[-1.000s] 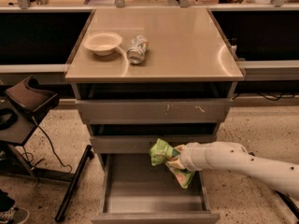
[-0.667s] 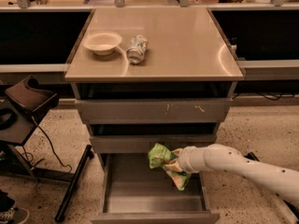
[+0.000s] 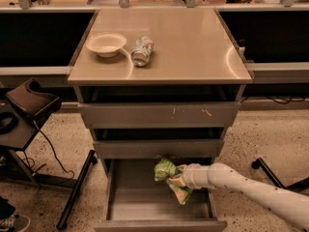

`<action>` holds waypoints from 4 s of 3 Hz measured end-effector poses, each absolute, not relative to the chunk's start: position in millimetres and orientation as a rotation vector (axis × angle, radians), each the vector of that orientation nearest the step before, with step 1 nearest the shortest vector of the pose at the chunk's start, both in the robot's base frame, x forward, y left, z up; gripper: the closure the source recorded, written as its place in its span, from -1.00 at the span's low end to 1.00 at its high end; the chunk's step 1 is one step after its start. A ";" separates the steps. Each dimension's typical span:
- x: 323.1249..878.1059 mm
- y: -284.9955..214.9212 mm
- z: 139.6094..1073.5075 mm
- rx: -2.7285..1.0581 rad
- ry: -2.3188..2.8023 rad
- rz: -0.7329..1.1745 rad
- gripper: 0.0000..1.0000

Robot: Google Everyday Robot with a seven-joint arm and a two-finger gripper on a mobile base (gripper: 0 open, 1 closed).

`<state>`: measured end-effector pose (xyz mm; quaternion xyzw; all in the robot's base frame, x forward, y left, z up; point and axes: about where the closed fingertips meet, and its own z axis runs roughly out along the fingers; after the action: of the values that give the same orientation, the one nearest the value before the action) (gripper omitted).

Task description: Place green rice chip bag into bottom drawer

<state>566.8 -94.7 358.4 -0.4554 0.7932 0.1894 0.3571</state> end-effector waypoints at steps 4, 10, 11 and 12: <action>581.2 -93.7 270.6 -1.045 2.082 0.591 1.00; 585.9 -107.2 178.2 -1.145 2.068 0.569 0.62; 585.9 -107.2 178.2 -1.145 2.068 0.569 0.15; 585.9 -107.1 178.1 -1.145 2.068 0.570 -0.31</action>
Offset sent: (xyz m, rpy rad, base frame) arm 0.0026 0.0056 -0.0224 0.0339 0.0367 0.0064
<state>585.9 -107.1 178.1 -0.4417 0.7974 0.2196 0.3477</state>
